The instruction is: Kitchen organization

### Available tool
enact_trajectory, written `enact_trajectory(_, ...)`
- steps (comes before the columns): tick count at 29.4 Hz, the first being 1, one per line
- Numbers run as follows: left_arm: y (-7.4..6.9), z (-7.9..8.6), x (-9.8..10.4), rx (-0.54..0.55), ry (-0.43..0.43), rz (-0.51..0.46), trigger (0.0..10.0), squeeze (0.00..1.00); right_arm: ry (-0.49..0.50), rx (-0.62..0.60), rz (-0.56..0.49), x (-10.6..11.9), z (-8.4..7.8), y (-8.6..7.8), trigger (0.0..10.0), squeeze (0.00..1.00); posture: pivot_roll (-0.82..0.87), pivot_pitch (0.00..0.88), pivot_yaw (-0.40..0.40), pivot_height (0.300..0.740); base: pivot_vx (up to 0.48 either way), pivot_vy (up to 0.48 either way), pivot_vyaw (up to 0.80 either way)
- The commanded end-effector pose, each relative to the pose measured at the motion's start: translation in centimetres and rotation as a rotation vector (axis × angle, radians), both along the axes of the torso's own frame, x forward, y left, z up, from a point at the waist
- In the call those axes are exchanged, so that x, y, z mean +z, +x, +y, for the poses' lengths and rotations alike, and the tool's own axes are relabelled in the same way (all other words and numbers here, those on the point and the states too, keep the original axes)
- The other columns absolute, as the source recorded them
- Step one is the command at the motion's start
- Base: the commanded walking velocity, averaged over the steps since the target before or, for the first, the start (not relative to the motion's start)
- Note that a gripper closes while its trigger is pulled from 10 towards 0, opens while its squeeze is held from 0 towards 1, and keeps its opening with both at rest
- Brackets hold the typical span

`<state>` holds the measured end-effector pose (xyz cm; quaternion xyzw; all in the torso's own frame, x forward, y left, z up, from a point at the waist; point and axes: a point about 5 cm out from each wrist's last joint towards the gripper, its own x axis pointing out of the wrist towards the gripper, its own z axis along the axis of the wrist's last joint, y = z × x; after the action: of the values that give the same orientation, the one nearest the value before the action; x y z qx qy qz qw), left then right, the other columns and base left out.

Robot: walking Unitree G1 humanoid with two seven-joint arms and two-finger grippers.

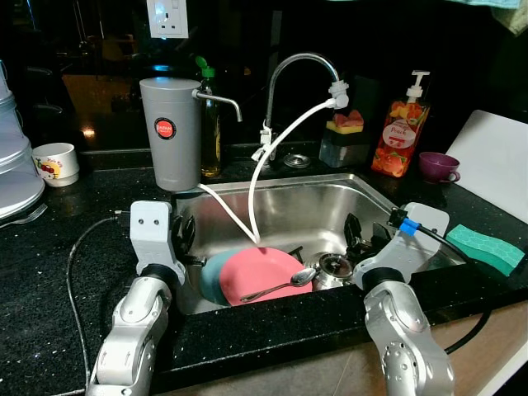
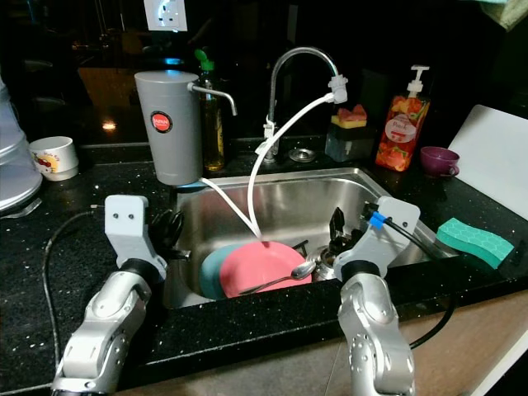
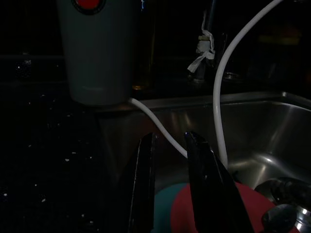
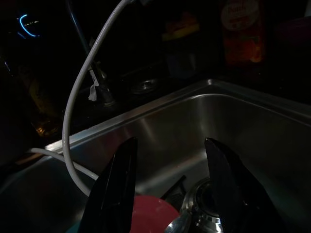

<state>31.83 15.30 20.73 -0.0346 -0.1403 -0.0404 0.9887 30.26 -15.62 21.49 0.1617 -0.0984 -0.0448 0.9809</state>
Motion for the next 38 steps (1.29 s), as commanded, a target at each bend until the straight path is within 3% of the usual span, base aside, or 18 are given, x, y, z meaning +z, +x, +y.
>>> enact_trajectory(1, 0.16, -0.24, 0.21, -0.001, -0.005, 0.0, 10.0, 0.0, -0.002, -0.018, -0.002, 0.24, -0.36, -0.09, 10.0, 0.0, -0.04, 0.0, -0.06, 0.74, 0.0, 0.0, 0.0)
enact_trajectory(9, 0.27, -0.2, 0.27, 0.005, -0.002, 0.002, 10.0, 0.0, -0.002, -0.015, -0.003, 0.24, -0.32, -0.07, 10.0, 0.0, -0.04, 0.0, -0.06, 0.74, 0.0, 0.0, 0.0)
enact_trajectory(38, 0.52, -0.49, -0.01, -0.009, 0.004, 0.015, 10.0, 0.0, -0.018, -0.057, 0.018, -0.04, -0.86, -0.15, 10.0, 0.0, -0.05, 0.0, -0.051, 0.74, 0.0, 0.0, 0.76)
